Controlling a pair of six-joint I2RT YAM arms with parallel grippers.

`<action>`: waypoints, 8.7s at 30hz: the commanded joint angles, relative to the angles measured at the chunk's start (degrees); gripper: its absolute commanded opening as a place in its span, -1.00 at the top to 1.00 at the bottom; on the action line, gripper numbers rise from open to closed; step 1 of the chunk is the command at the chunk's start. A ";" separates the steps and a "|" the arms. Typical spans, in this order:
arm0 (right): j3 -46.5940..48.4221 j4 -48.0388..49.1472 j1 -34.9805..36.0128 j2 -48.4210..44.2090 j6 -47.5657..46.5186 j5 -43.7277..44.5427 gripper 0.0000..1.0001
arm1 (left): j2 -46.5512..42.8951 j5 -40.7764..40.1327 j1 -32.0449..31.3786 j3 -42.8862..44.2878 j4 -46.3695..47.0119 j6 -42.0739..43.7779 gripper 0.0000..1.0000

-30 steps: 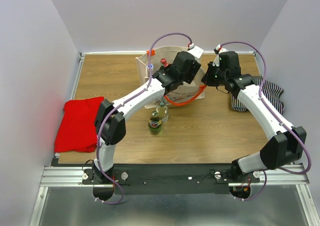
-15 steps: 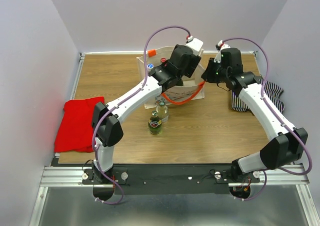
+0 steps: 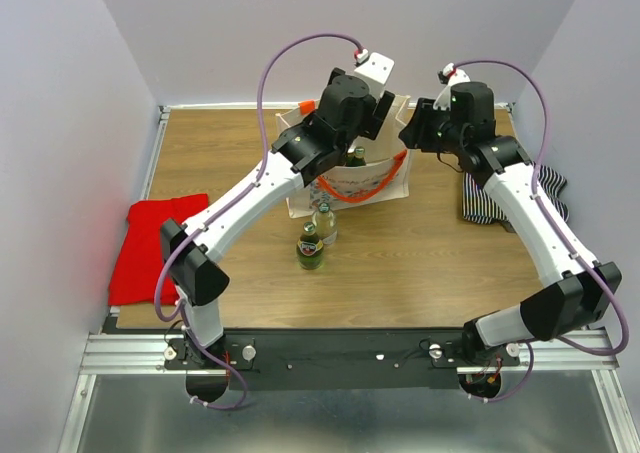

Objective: Place the beverage into the canvas bag
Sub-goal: Place the drink in the canvas bag, then pick up the drink from the center of the board, then place the drink in the canvas bag.

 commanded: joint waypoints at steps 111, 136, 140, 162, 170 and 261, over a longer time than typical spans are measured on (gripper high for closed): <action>10.74 -6.65 36.48 13.35 -1.06 27.51 0.99 | -18.93 10.76 25.36 -19.61 -10.56 -17.41 -0.98; 31.91 -19.83 35.77 8.42 -1.06 32.51 0.99 | -18.66 12.78 25.36 -19.61 -10.30 -17.76 -0.98; 34.64 -20.19 35.77 8.16 -1.93 34.27 0.99 | -18.58 12.78 25.36 -19.61 -10.39 -17.76 -0.98; 40.89 -13.69 35.68 5.26 -11.33 54.92 0.99 | -16.29 21.92 25.36 -19.70 -10.91 -16.27 -0.97; 45.17 -10.16 35.33 9.12 -14.51 60.02 0.99 | -13.04 23.59 25.36 -19.53 -10.74 -16.97 -0.63; 14.52 17.43 5.27 30.66 -6.60 33.31 0.99 | -8.73 24.03 25.45 -17.41 -13.99 -15.48 0.71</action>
